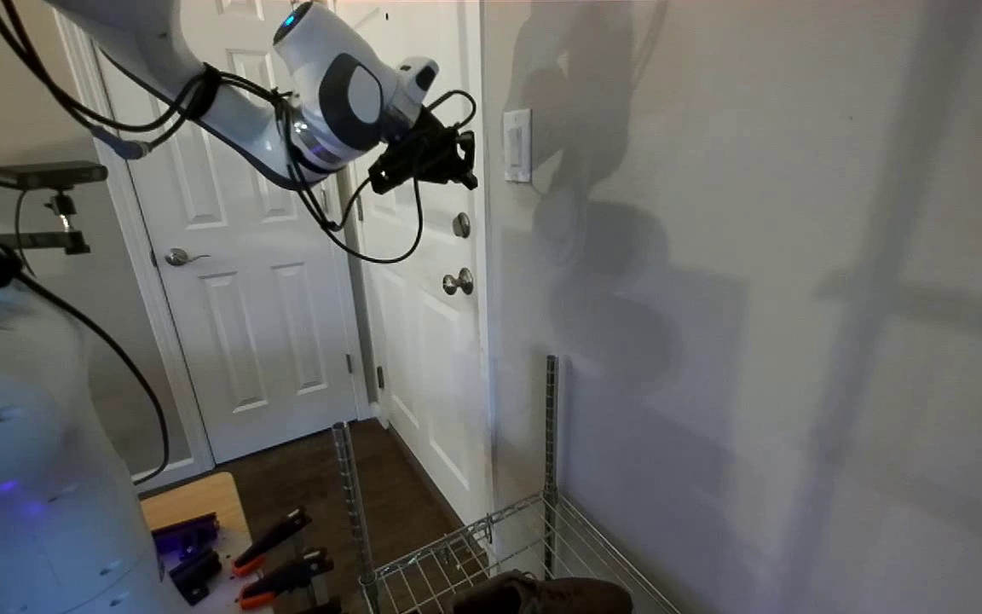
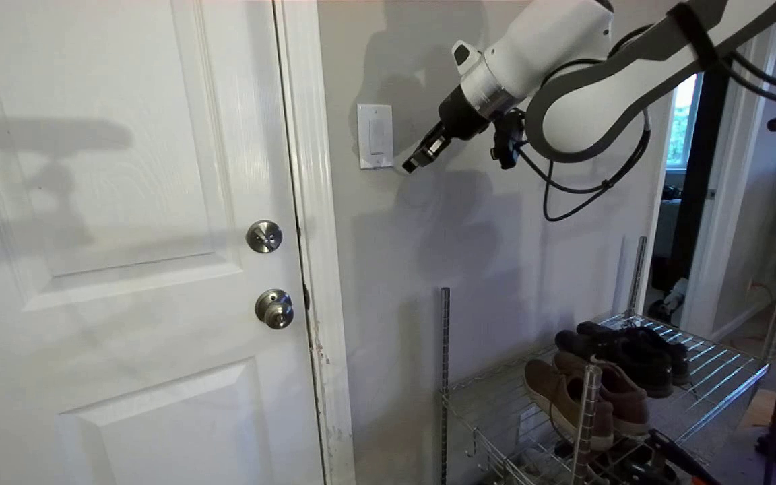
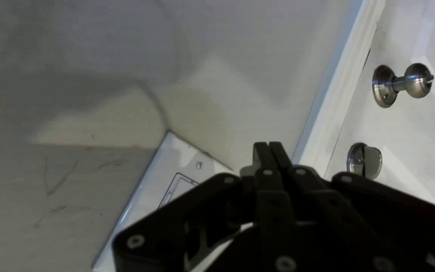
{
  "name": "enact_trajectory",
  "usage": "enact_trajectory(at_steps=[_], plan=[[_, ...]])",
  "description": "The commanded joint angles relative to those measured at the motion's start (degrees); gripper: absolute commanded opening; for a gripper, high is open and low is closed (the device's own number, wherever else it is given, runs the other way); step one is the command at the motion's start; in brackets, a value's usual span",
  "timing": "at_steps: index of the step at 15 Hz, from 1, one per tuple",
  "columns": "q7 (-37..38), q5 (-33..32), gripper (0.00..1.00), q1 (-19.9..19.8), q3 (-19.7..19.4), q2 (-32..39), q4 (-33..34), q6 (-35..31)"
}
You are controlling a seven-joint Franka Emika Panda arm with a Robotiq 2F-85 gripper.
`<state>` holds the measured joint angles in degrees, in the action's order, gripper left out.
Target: Turn on the light
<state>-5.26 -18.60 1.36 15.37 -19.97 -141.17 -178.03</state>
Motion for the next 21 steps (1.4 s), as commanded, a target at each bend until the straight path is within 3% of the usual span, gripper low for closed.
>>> enact_trajectory(at_steps=[1, 7, 8, 9, 10, 13, 20, 21], plan=[[3.0, -4.1, 0.05, -8.5, 6.1, 0.0, 0.3, -5.8], [2.9, -2.6, 0.04, -17.8, 14.0, -0.6, 0.6, -8.1], [3.0, -2.3, 0.29, -18.8, 14.9, -0.7, 0.7, -7.9], [1.3, -2.1, 0.30, -16.2, 12.7, 0.0, 1.0, -6.7], [1.4, -2.1, 0.10, -16.6, 13.0, 0.0, 1.0, -6.6], [1.4, -2.1, 0.30, -16.5, 12.9, 0.0, 1.0, -6.6], [1.4, -2.1, 0.30, -16.4, 12.9, 0.0, 1.0, -6.6], [1.3, -1.8, 0.55, -15.3, 12.3, 0.5, 1.1, -6.3]])
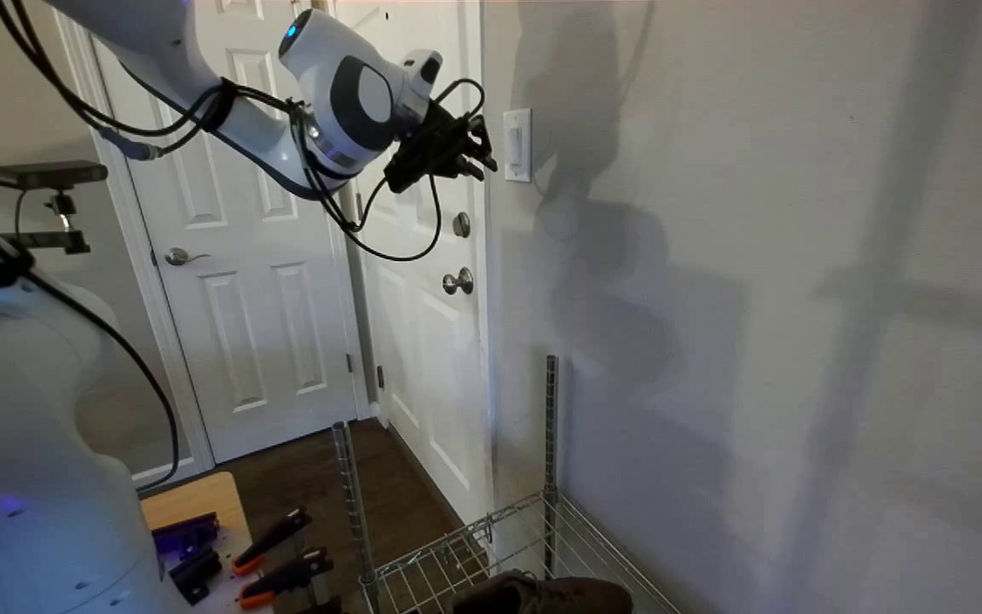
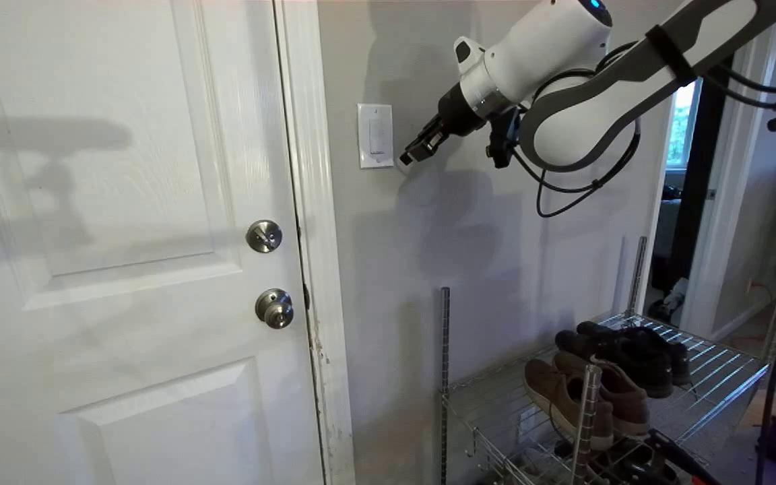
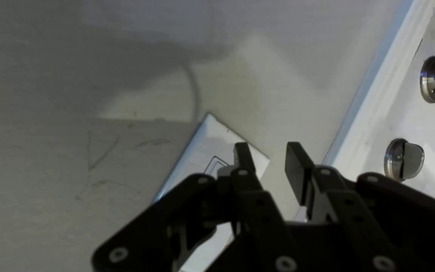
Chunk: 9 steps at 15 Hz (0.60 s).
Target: Turn on the light
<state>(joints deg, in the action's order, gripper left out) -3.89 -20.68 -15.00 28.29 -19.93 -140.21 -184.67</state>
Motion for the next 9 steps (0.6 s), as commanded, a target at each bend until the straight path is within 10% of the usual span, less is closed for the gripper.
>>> enact_trajectory(at_steps=[1, 3, 9], plan=[[0.0, 0.2, 0.56, 0.9, -0.3, 0.6, 0.1, 0.2], [-0.8, -0.3, 0.16, 2.1, -0.3, 1.9, 0.1, -1.3], [-1.8, -1.5, 0.00, -2.6, 5.4, 1.9, 0.8, -9.8]])
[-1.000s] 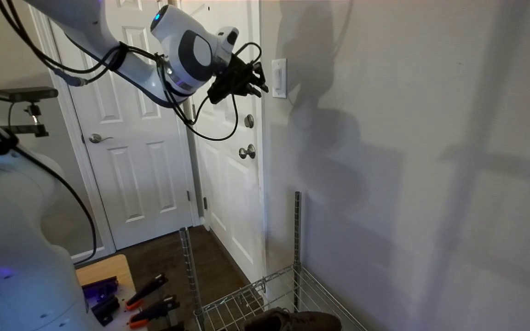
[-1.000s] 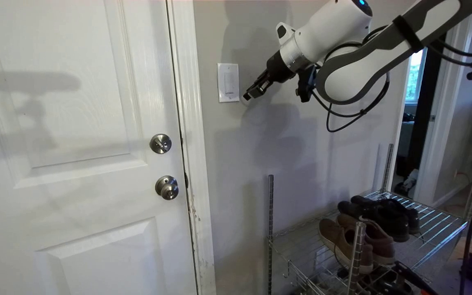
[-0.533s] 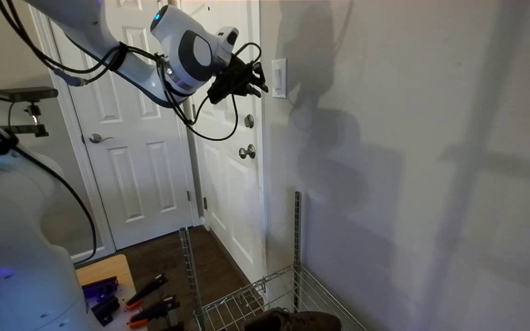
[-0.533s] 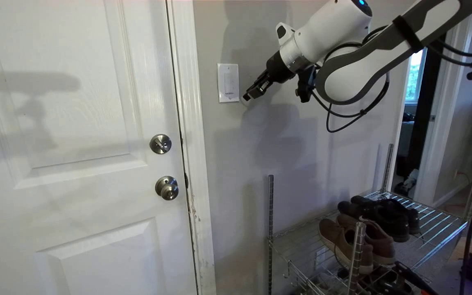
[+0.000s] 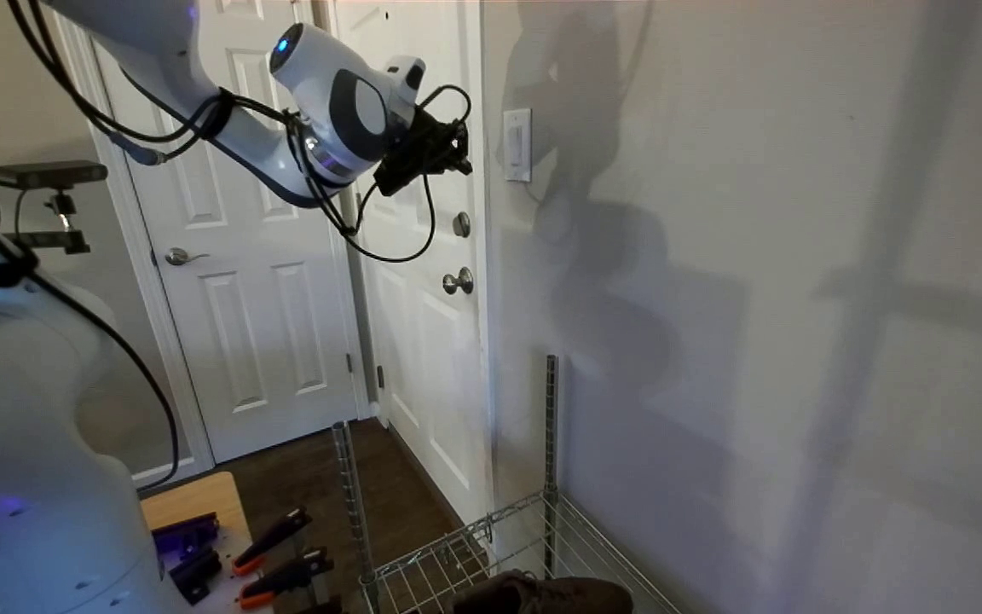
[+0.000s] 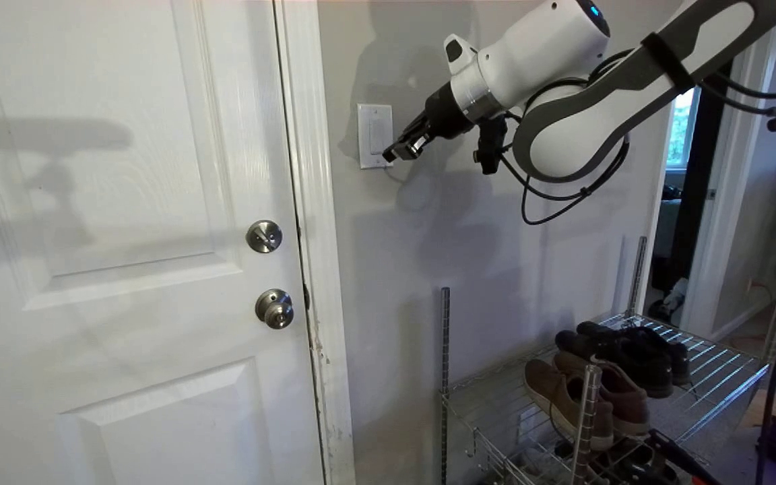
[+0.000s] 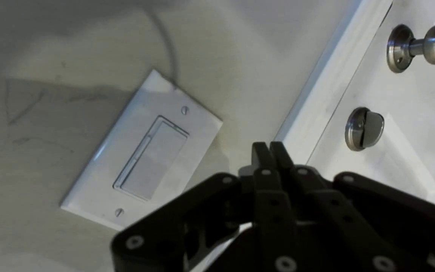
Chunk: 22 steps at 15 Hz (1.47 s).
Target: Turn on the light
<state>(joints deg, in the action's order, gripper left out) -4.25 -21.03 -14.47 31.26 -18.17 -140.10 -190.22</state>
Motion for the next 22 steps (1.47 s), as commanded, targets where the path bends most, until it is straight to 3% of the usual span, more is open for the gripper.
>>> enact_trajectory(at_steps=[1, 8, 16, 22], plan=[[-1.6, -0.8, 0.00, -4.0, 3.2, 0.0, 0.8, -5.4], [-2.1, 1.2, 0.03, -14.5, 11.1, 1.3, 4.3, -8.4], [-1.4, 2.2, 0.03, -30.3, 24.9, 1.8, 9.1, -8.0], [-0.5, 3.0, 0.03, -40.6, 33.0, 1.1, 11.3, -8.3]])
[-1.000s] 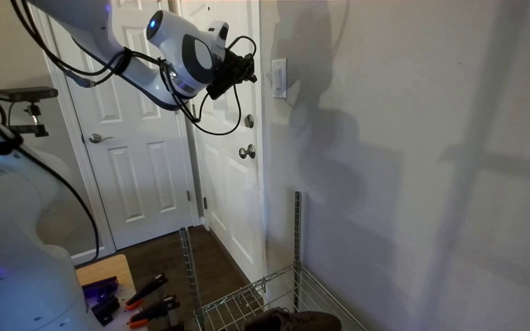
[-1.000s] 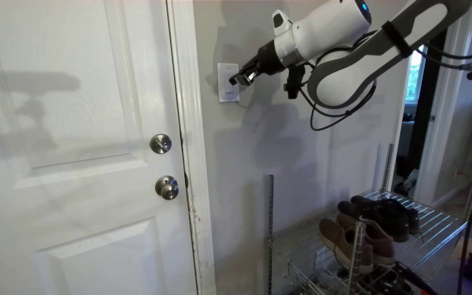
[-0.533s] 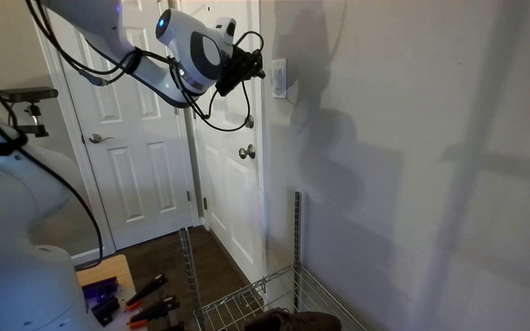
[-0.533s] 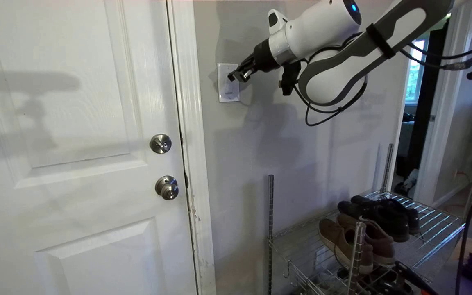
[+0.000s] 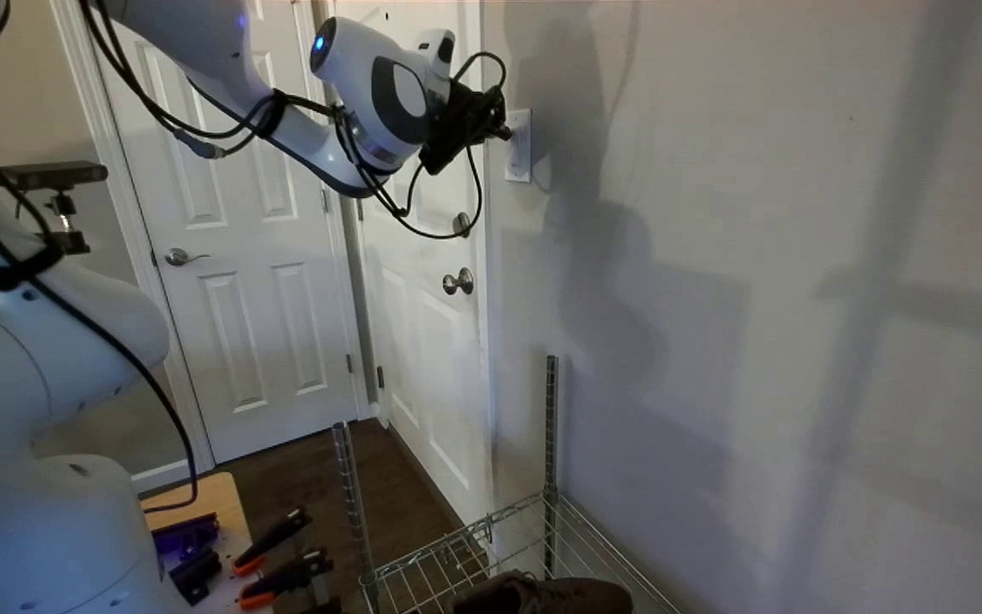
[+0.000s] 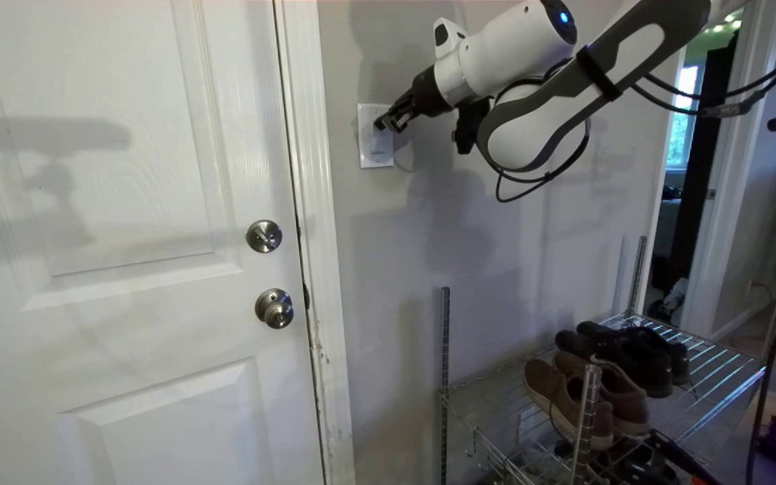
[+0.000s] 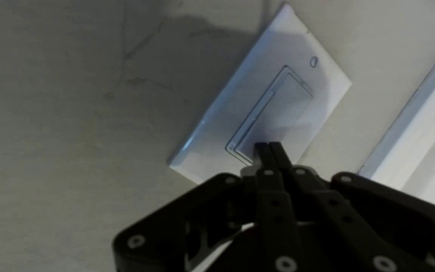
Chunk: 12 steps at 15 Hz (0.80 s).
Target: Turn on the light
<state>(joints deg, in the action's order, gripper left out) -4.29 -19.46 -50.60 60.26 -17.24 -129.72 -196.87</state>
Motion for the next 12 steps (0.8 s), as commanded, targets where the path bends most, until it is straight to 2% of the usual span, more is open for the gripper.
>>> enact_trajectory(at_steps=[1, 4, 6, 12], plan=[[-0.5, 1.3, 0.03, -6.1, 5.4, 0.2, 1.3, -1.6], [-0.3, 1.5, 0.04, -10.6, 9.6, -0.2, 2.3, -2.3], [-0.7, 2.1, 0.03, -12.0, 11.2, -0.6, 3.9, -1.5], [0.6, 3.7, 0.03, -13.8, 12.7, -2.6, 2.5, -1.5]])
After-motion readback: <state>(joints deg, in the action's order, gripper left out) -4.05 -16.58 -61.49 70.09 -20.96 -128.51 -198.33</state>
